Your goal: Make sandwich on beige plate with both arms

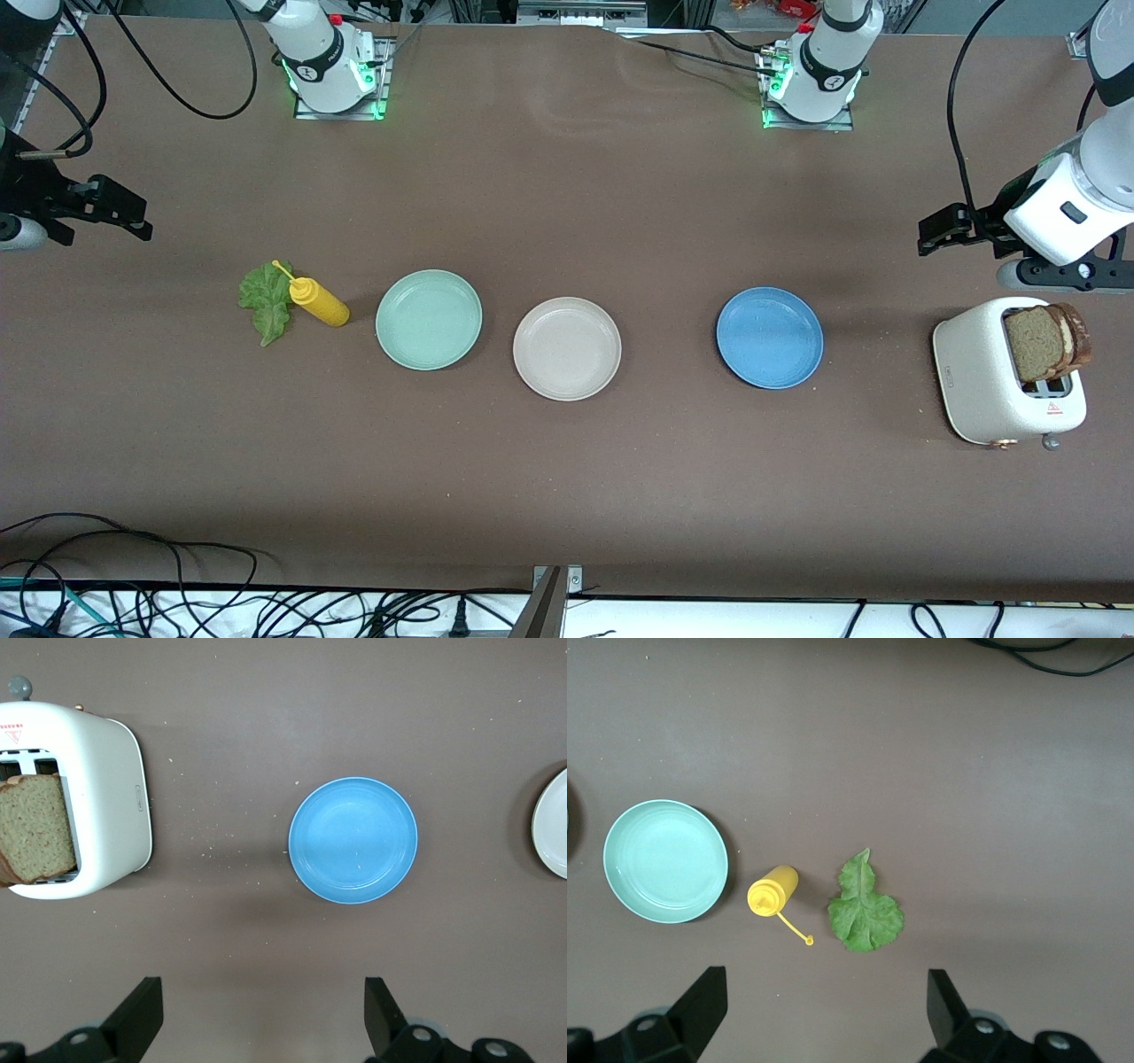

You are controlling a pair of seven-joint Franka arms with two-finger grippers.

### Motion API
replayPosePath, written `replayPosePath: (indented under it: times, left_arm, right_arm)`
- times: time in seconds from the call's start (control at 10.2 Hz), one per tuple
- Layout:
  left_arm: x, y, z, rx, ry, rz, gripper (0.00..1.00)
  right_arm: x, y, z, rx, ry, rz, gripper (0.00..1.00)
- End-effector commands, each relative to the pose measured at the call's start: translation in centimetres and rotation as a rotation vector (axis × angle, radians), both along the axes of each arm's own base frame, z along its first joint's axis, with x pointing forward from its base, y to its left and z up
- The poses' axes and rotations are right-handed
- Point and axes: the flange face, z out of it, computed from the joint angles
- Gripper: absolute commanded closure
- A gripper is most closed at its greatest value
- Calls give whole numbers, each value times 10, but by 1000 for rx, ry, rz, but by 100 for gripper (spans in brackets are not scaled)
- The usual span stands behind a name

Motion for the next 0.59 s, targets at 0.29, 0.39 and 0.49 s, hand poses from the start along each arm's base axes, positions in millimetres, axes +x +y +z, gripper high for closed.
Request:
replayPosePath:
  times: [0.29,0.39,0.49]
  left_arm:
    - [2,-2,1,18,-7,4,0]
    - [2,-2,1,19,-7,2,0]
    - [2,-1,1,19,-7,4,0]
  right_arm:
    - [3,2,5,-1,5,3,0]
    - [3,2,5,-1,4,5,0]
    - [2,2,6,-1,4,5,0]
